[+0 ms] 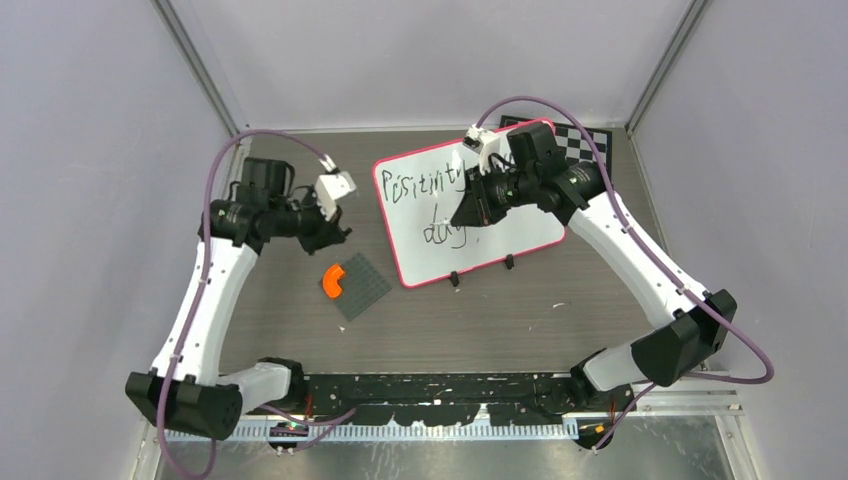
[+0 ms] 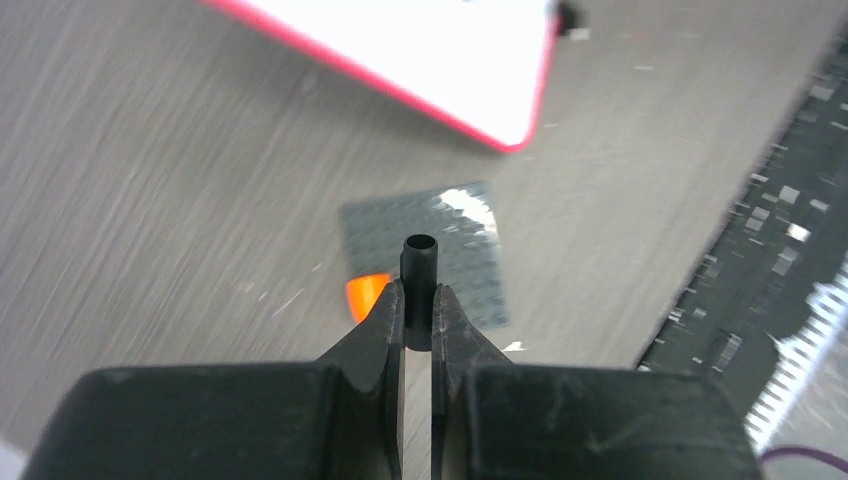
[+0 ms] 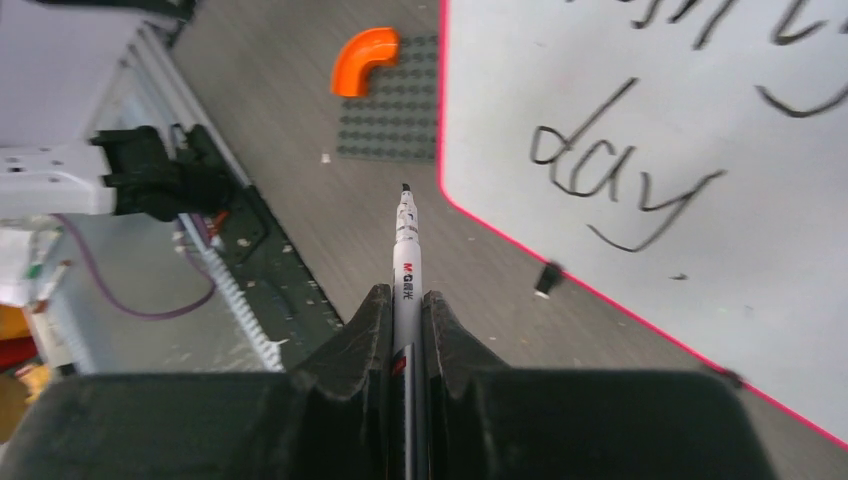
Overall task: Write a sentence on the whiteboard
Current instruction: Close the whiteboard marker at the center of the board.
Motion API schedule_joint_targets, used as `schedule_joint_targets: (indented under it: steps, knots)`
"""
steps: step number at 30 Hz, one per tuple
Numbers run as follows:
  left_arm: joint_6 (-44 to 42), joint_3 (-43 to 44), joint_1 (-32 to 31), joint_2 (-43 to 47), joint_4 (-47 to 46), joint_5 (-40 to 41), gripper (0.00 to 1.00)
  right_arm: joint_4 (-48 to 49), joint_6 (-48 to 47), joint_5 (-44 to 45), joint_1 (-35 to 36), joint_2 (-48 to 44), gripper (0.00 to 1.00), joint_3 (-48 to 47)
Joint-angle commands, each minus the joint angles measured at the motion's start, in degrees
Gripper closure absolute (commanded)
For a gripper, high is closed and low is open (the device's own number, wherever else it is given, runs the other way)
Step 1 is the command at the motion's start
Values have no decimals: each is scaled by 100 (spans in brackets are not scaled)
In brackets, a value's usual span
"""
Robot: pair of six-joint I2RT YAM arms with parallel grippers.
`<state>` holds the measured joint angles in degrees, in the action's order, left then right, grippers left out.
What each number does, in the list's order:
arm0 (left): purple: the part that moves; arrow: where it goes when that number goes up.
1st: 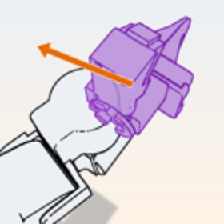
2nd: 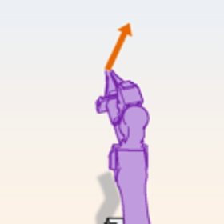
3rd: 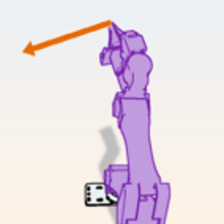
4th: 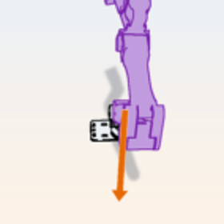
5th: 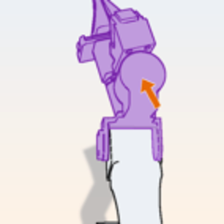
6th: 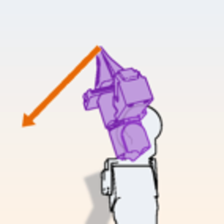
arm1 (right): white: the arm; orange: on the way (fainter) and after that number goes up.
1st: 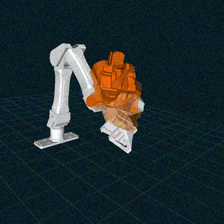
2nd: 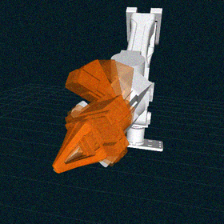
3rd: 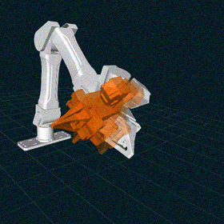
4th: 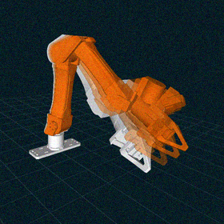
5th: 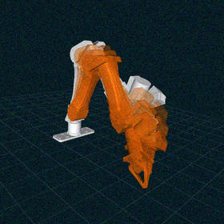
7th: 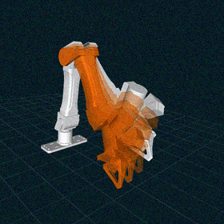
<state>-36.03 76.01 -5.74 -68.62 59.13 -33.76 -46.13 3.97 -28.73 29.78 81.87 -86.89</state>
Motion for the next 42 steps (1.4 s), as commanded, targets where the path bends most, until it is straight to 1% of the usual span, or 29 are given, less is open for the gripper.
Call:
schedule_joint_targets:
  steps: [1,6,8,11,21,33,42]
  knots:
    - [44,100,-910,329,527,-505,100,417,685,-1273,52,66,100,-191]
    - [323,172,-2001,353,338,-245,100,711,1149,-1734,145,55,100,-32]
    - [443,228,-2245,286,287,-271,100,780,1255,-1806,203,73,100,23]
    - [531,342,-2343,153,282,-462,100,818,1304,-1946,316,105,100,87]
    - [427,413,-2590,46,336,-434,100,880,1358,-2058,635,280,100,159]
    - [409,259,-2590,110,293,-230,100,612,1068,-2057,635,99,100,214]
    - [457,357,-2590,27,283,-231,100,562,1014,-2088,660,71,100,254]
